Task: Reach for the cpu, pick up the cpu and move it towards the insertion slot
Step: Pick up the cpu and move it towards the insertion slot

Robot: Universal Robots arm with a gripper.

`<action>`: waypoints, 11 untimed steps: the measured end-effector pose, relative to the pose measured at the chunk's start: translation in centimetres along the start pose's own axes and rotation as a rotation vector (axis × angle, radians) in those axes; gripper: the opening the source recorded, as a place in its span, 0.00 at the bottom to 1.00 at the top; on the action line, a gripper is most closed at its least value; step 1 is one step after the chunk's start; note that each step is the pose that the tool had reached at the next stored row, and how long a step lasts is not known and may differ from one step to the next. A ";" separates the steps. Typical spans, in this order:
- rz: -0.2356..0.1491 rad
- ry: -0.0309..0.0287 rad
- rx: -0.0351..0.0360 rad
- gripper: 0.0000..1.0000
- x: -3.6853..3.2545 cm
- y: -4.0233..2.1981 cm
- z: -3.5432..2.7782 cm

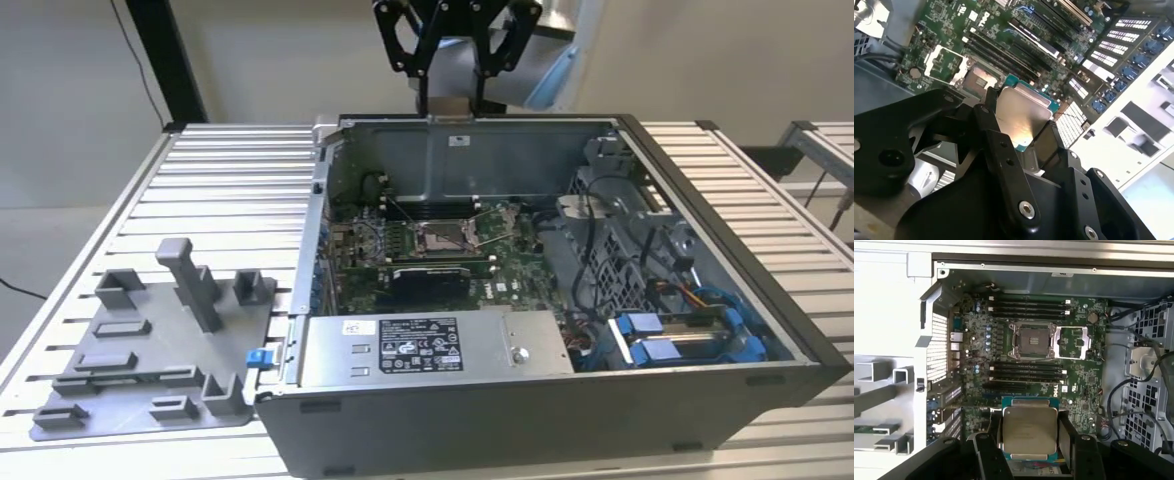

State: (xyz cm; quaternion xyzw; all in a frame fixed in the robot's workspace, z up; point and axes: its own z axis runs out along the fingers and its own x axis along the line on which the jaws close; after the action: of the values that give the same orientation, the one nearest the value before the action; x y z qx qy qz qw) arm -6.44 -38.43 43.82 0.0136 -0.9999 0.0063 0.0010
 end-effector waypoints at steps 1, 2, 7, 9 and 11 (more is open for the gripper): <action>0.000 -0.0002 -0.0001 0.00 0.11 0.17 0.03; 0.000 -0.0004 -0.0001 0.00 0.20 0.31 0.05; 0.000 -0.0009 -0.0001 0.00 0.50 1.27 0.27; 0.000 -0.0030 0.0000 0.00 0.52 1.33 0.32; 0.000 -0.0053 0.0002 0.00 0.53 1.37 0.33</action>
State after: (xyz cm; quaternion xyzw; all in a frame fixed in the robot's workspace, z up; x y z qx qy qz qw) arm -7.00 -37.08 43.48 0.0136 -0.9999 0.0063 -0.0016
